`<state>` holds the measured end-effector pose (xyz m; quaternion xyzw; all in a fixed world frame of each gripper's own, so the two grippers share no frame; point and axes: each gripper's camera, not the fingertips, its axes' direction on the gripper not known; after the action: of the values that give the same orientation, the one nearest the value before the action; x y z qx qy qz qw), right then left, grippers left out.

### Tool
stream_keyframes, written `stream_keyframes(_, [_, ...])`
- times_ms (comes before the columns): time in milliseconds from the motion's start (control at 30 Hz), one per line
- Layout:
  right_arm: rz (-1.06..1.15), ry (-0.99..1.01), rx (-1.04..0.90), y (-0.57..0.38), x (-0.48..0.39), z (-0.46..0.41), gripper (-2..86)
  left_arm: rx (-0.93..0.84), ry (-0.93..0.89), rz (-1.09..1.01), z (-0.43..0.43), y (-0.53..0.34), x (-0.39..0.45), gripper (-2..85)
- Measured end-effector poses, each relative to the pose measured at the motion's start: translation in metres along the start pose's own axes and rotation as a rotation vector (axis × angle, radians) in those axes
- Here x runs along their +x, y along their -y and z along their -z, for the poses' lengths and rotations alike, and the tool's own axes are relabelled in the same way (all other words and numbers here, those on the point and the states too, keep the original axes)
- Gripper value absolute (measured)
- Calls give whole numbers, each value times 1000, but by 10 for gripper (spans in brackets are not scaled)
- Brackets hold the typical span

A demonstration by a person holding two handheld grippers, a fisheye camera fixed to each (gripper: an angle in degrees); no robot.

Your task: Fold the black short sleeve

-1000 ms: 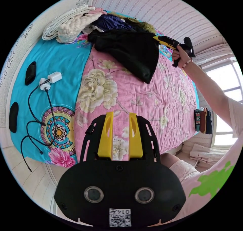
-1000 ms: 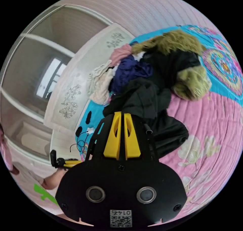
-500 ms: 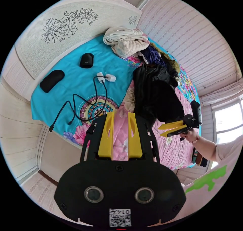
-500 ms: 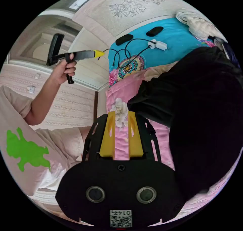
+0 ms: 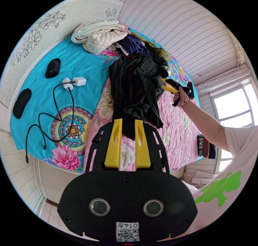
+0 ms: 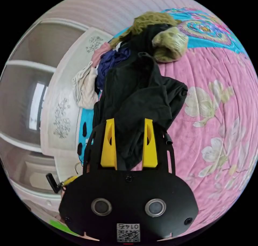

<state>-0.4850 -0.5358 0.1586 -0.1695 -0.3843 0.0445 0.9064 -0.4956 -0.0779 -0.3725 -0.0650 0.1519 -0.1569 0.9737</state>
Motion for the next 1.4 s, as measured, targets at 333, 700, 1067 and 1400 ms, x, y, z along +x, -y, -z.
stream_keyframes(333, [429,208,-17,-54,-76,98,3,13,-31,-26,5,20,39,74])
stream_keyframes(700, [1233,-71,-804,-288,-175,93,-1,170,32,119,68,10,58,66])
stream_keyframes(1067, [706,149,-466,-217,-132,256,-1,151,-65,79,72,14,134,65])
stream_keyframes(1400, [626,485,38,-128,-162,511,-2,257,-82,-215,104,51,286,108])
